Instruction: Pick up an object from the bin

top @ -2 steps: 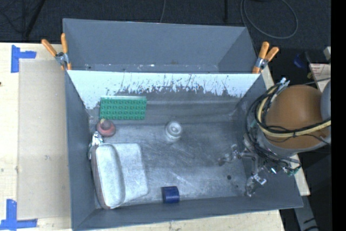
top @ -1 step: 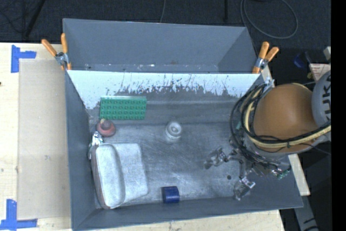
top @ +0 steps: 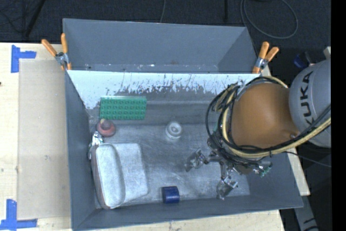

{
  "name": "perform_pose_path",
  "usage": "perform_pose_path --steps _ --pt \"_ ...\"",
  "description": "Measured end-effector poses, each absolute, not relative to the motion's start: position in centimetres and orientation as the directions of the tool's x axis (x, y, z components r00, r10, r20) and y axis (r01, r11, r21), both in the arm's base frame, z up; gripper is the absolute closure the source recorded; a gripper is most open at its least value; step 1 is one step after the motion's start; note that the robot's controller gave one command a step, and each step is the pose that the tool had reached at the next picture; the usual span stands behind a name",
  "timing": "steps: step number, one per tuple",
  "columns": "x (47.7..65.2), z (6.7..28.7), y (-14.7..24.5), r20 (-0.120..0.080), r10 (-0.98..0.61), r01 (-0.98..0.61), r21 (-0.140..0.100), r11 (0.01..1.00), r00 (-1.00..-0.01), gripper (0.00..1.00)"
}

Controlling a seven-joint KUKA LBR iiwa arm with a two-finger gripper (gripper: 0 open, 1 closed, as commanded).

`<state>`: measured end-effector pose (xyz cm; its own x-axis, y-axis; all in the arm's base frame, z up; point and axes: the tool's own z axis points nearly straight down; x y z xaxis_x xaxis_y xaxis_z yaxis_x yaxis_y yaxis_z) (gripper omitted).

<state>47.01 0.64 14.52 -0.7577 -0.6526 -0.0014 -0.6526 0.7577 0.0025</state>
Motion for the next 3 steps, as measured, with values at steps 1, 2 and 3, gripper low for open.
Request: perform_pose_path --steps 1,2,3 --pt "47.3 12.1 7.4 0.001 -0.741 -0.741 0.005 0.671 -0.671 0.00" --pt "47.7 7.2 9.4 -0.007 -0.892 -0.892 -0.009 0.453 -0.453 0.00" --pt "47.5 7.3 9.4 -0.003 -0.893 -0.893 -0.004 0.451 -0.451 1.00"
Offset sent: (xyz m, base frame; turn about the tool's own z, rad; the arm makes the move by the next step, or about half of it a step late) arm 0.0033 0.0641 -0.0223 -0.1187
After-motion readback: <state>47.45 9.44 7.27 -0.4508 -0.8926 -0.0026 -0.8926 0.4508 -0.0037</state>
